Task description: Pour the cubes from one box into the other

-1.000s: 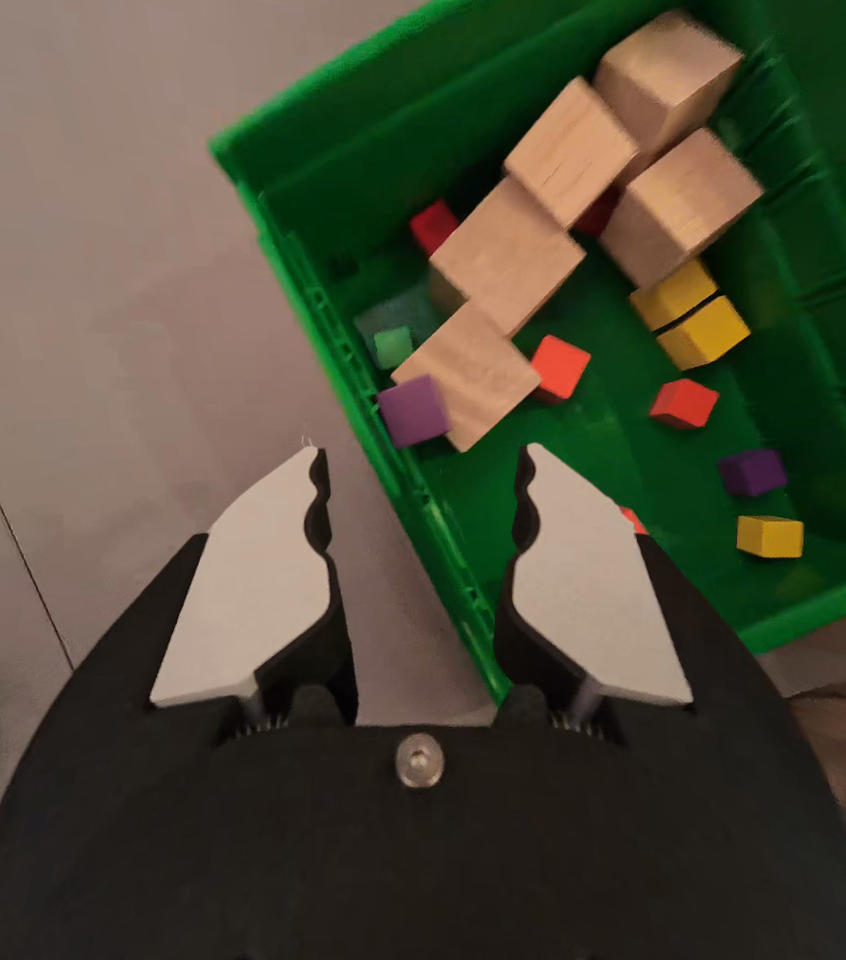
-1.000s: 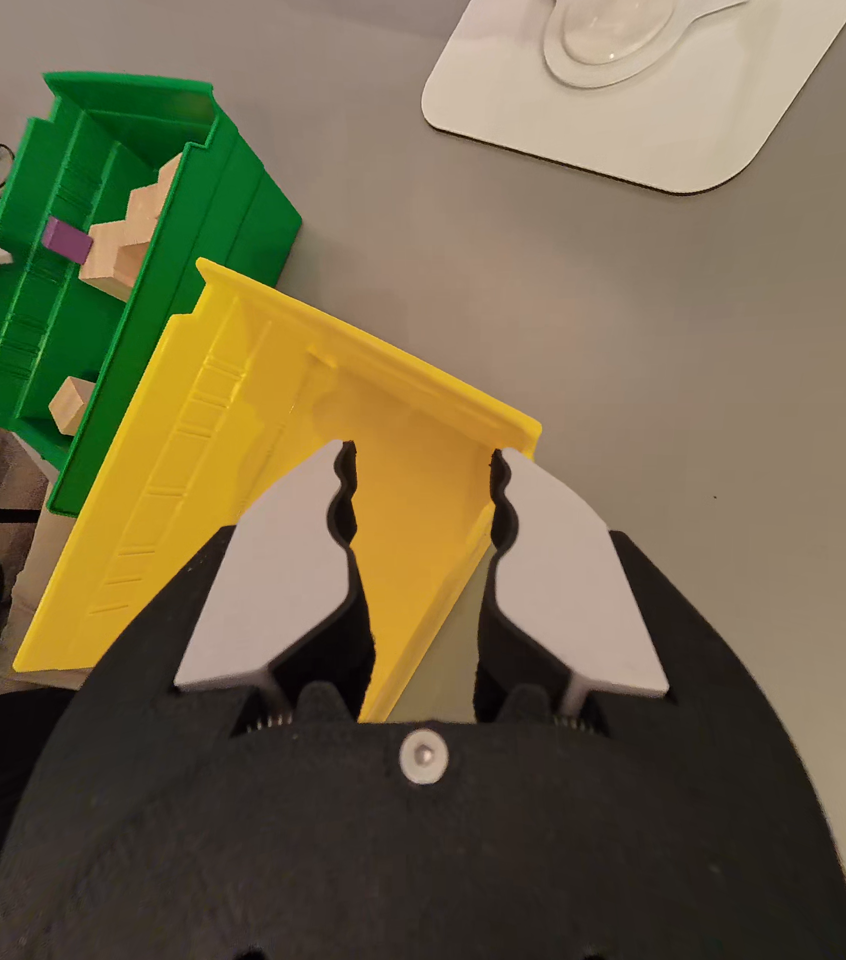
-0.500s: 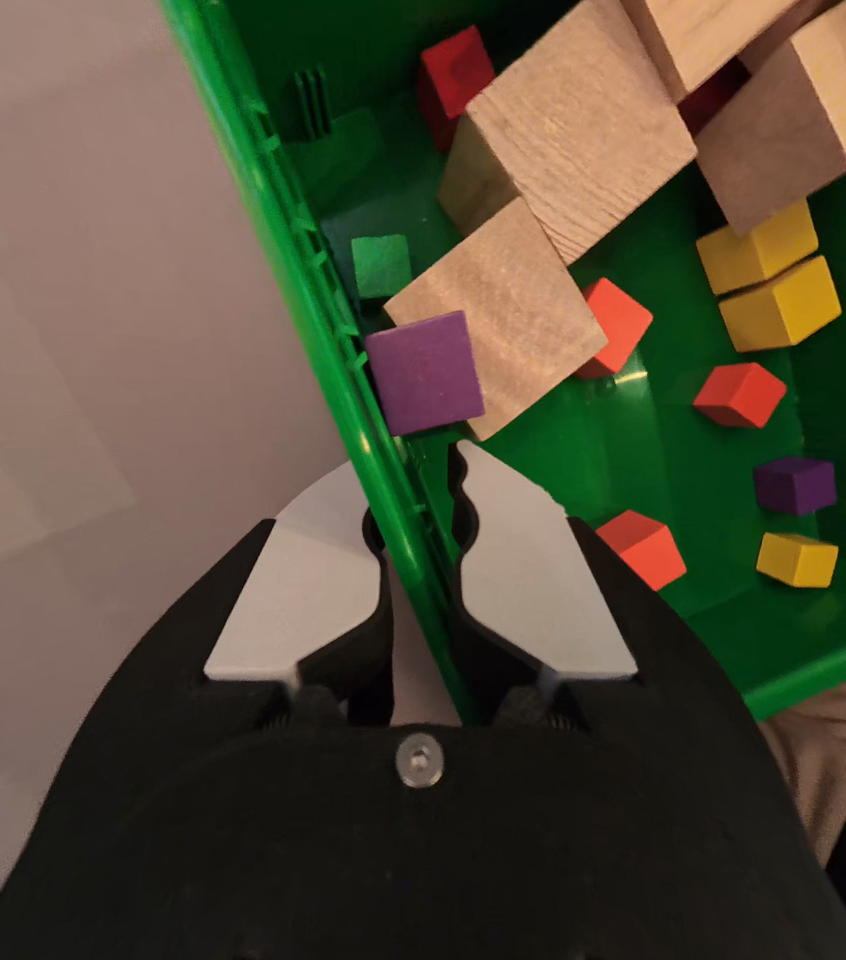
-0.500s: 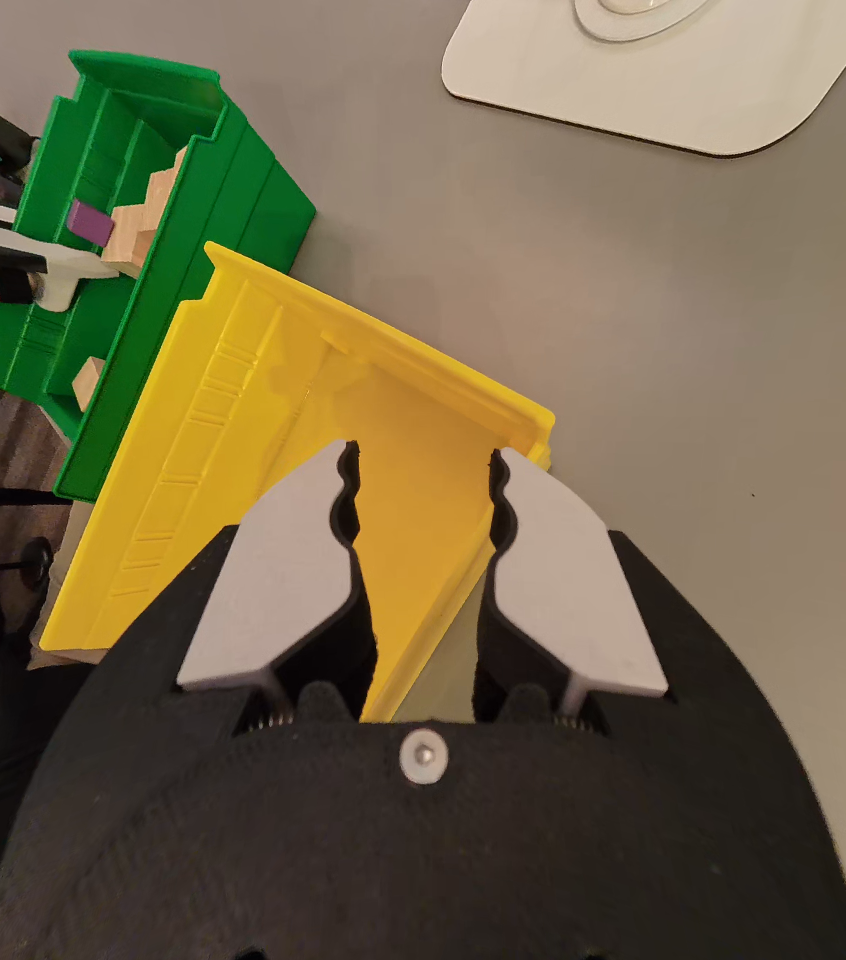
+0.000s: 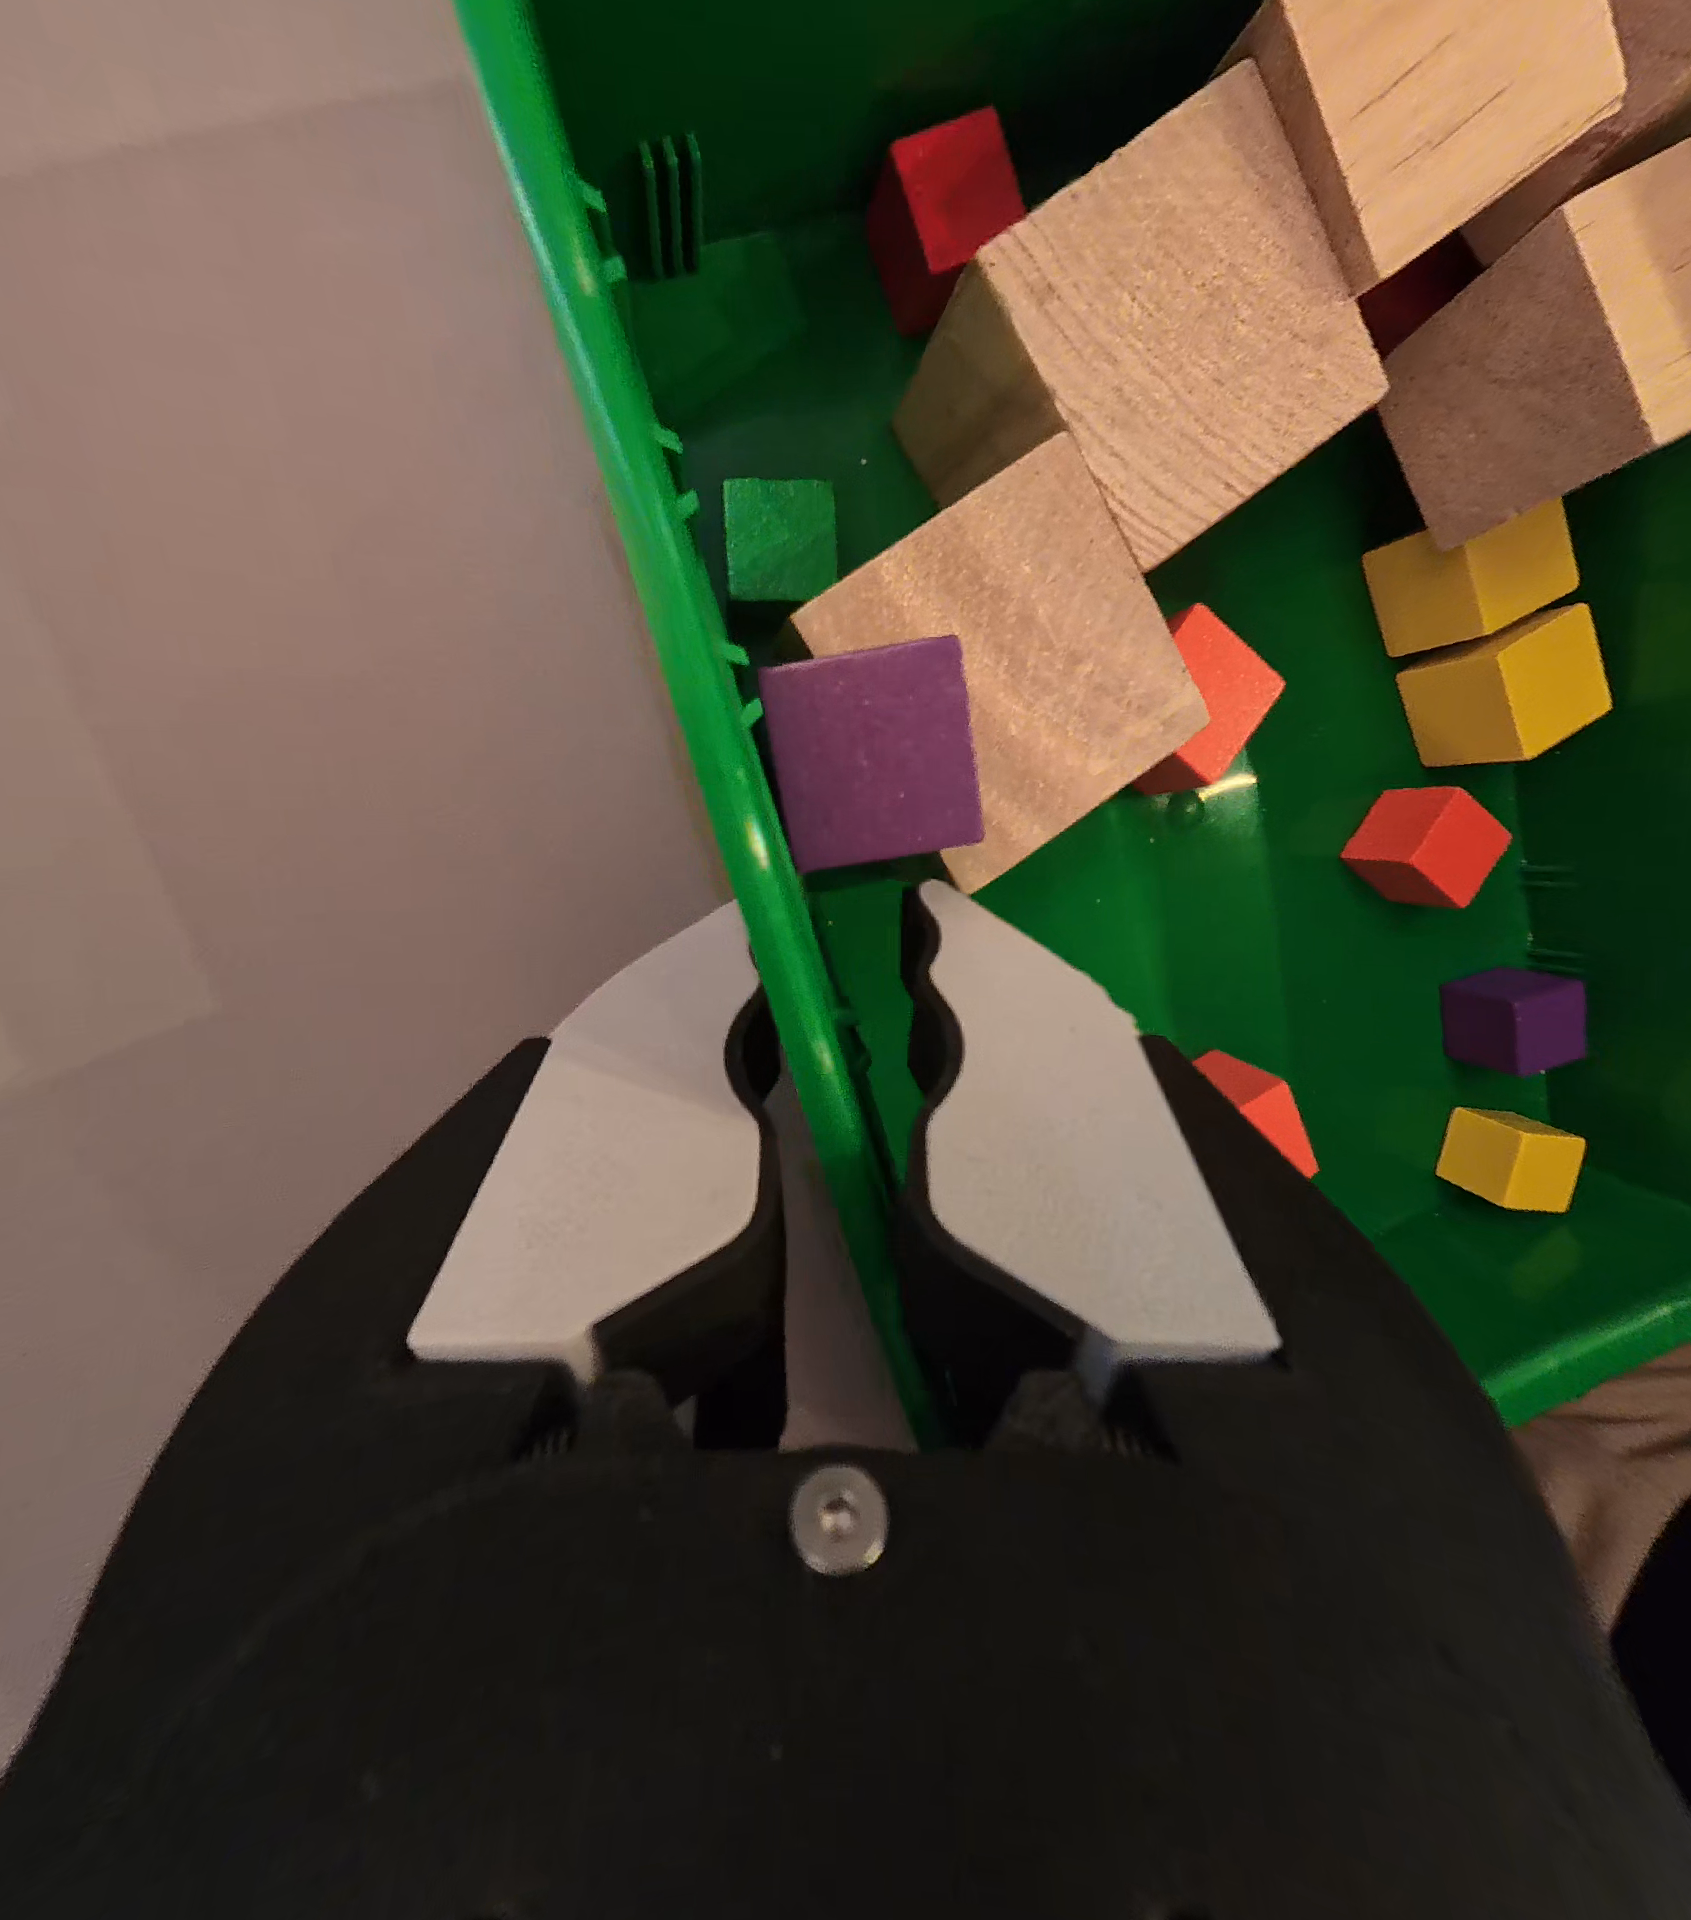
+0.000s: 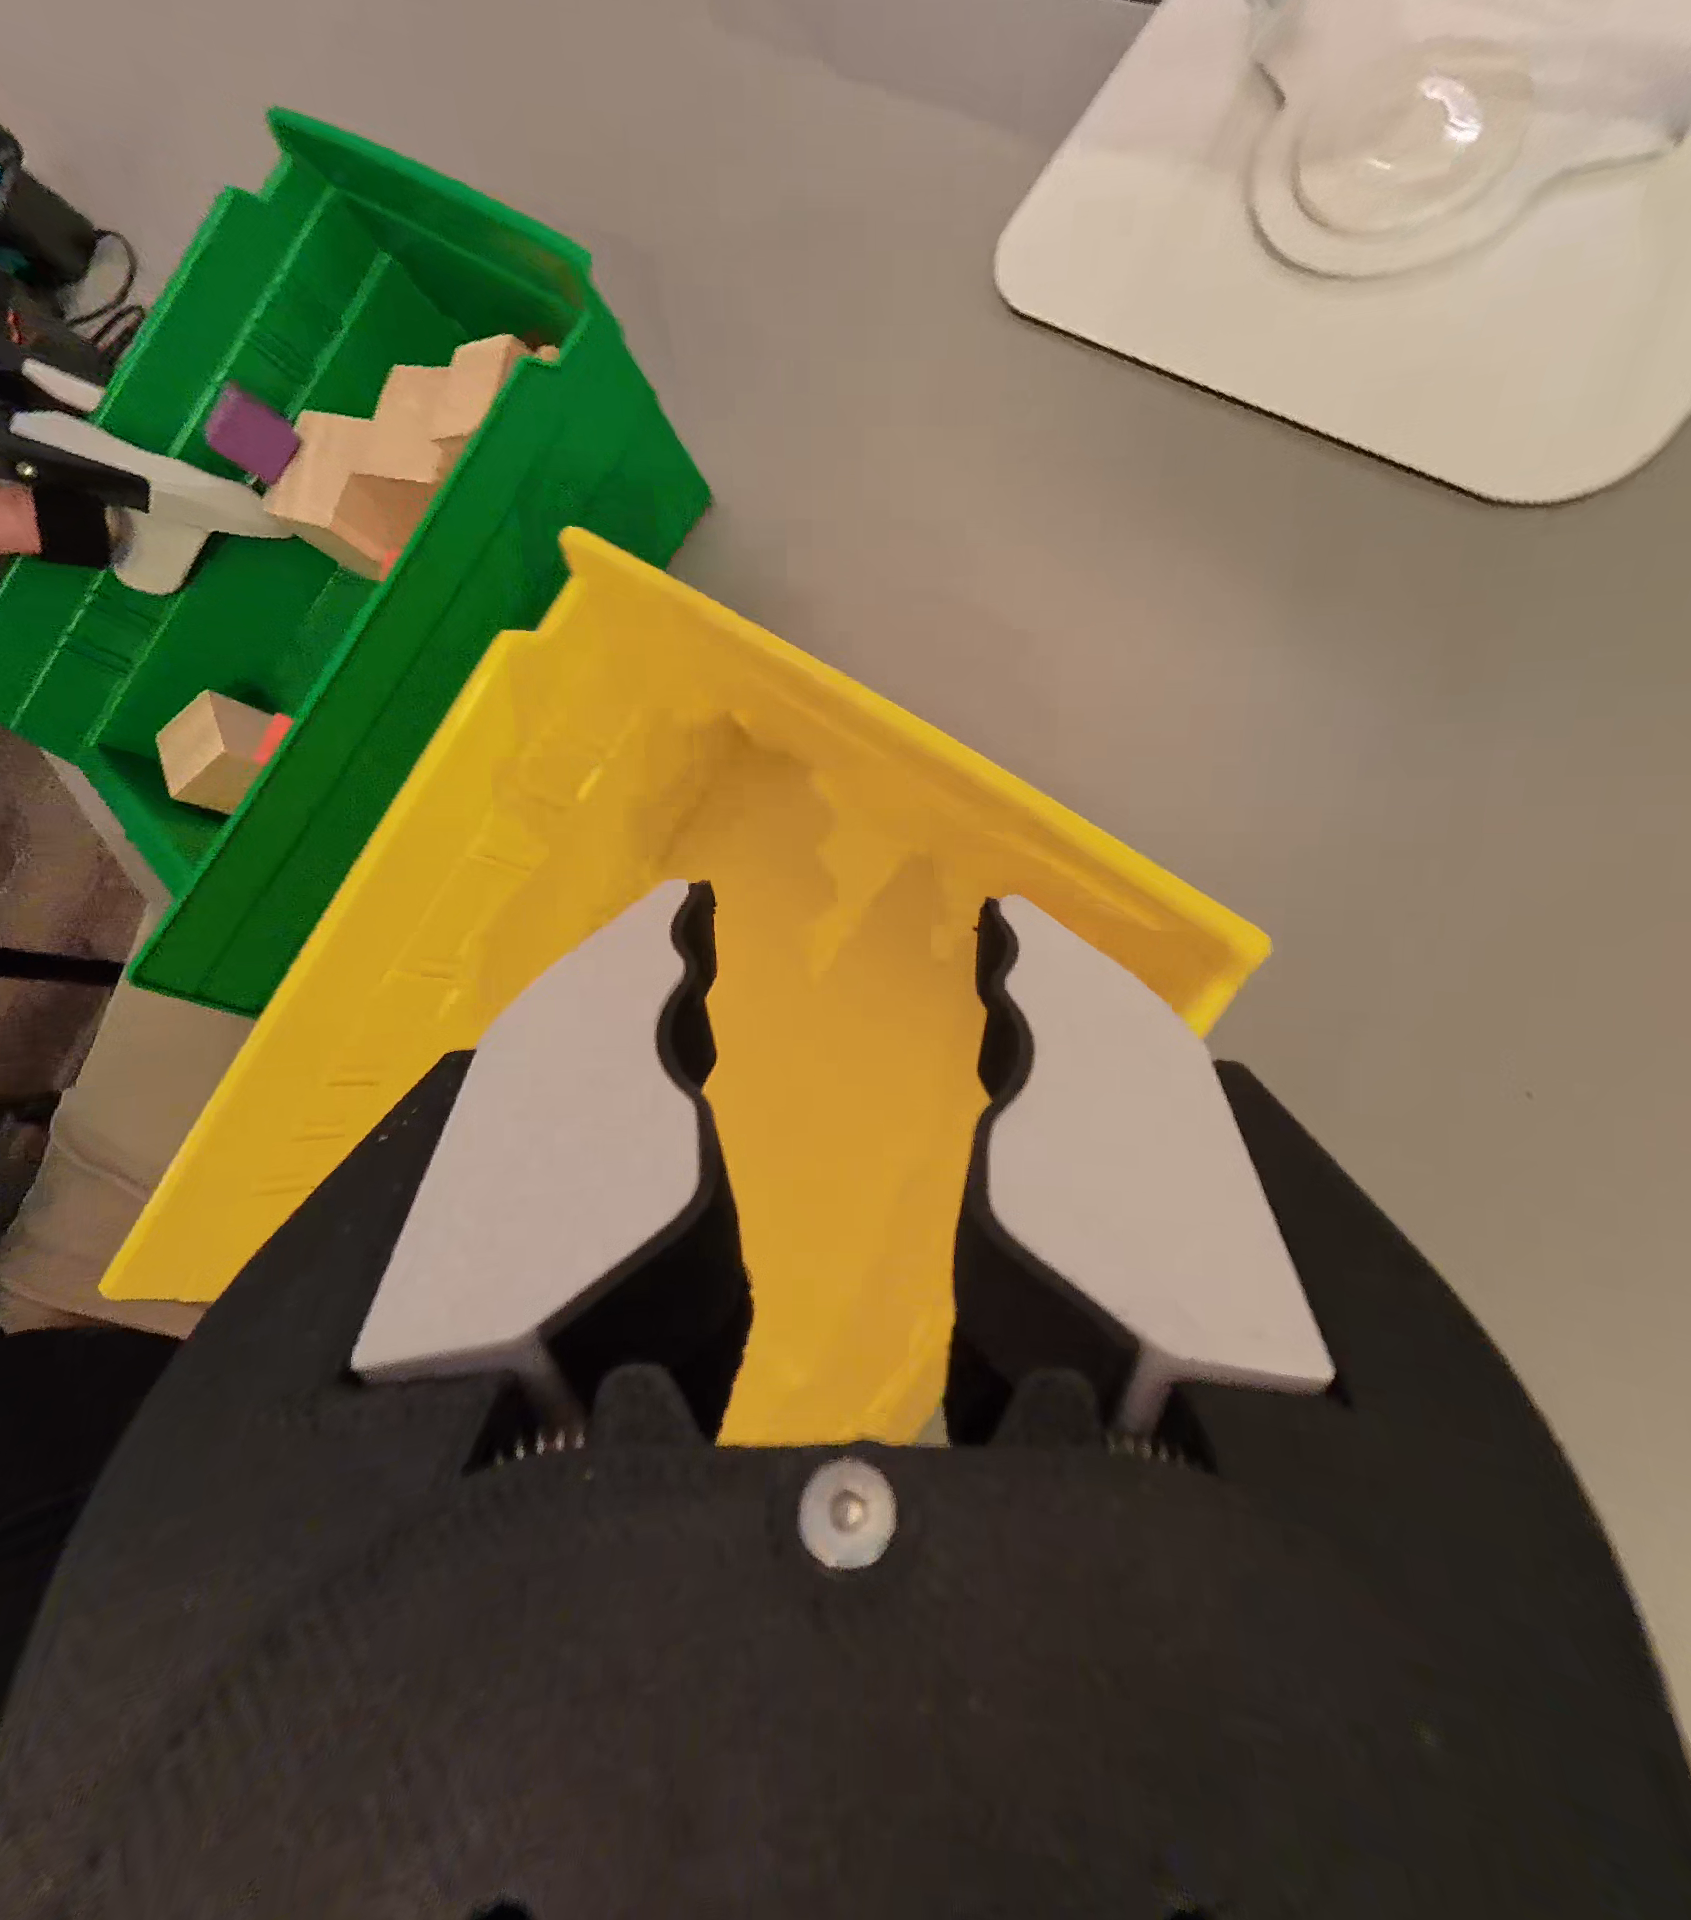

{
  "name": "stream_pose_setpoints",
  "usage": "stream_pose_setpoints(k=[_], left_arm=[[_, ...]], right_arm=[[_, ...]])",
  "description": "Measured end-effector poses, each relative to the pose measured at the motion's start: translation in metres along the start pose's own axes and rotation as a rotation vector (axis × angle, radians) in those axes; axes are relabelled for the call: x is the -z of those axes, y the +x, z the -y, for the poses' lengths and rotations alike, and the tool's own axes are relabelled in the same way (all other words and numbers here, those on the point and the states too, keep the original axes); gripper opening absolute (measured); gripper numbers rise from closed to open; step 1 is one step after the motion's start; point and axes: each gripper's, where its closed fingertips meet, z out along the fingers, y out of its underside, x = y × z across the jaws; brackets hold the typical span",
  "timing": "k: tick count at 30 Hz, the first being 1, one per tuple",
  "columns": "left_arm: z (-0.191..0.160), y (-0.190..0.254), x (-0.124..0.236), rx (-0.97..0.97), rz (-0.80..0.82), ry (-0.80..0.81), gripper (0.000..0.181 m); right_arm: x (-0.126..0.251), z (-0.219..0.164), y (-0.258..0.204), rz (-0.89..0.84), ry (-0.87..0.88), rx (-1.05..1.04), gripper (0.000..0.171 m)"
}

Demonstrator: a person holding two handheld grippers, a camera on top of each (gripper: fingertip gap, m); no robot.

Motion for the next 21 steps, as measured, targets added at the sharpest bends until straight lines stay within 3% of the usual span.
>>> stream_pose_setpoints(k=[1, 6, 11, 16, 21], left_arm=[[0.000, 0.002, 0.001, -0.004, -0.019, -0.002, 0.023], [0.020, -0.002, 0.022, 0.026, -0.071, 0.111, 0.041], [0.041, 0.000, 0.014, -0.032, -0.076, 0.075, 0.048], [0.078, -0.009, 0.013, -0.080, -0.009, 0.069, 0.047], [0.100, -0.031, 0.004, -0.123, 0.088, -0.020, 0.033]], right_arm=[[-0.001, 0.003, -0.009, 0.003, -0.001, 0.022, 0.043], [-0.018, 0.015, -0.067, 0.040, -0.049, 0.134, 0.044], [-0.069, 0.027, -0.108, 0.041, -0.239, 0.226, 0.045], [-0.125, 0.065, -0.108, -0.001, -0.350, 0.237, 0.043], [-0.182, 0.084, -0.089, -0.027, -0.478, 0.156, 0.040]])
